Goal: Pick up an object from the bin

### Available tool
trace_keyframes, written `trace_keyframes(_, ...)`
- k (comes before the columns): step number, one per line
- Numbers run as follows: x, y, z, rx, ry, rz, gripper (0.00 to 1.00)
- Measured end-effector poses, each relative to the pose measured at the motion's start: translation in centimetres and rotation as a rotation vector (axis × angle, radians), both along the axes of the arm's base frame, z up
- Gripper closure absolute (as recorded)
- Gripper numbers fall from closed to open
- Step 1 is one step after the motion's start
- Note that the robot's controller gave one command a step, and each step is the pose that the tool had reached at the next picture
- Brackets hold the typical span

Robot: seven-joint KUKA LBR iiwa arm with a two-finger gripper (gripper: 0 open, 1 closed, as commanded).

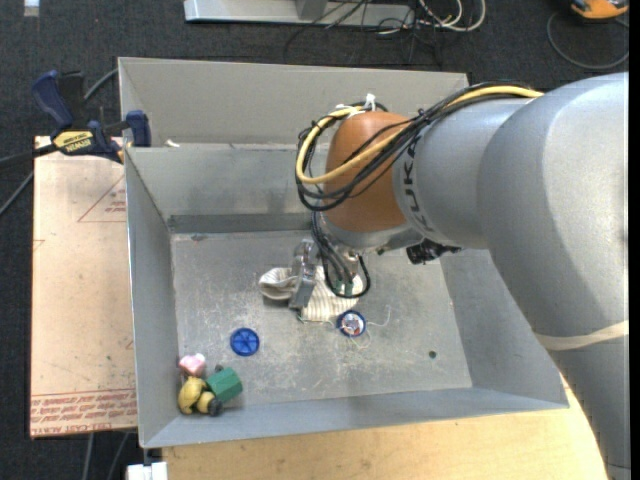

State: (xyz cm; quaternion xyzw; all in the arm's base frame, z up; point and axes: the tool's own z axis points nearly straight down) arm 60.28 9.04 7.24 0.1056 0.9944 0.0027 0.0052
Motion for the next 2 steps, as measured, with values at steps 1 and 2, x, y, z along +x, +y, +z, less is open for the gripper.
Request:
trace_keyframes(1, 0.0, 0.0, 0.0, 0.0, 0.0, 0.0, 1.0)
trace_keyframes(2, 0.0, 0.0, 0.0, 0.0, 0.0, 0.0, 1.0)
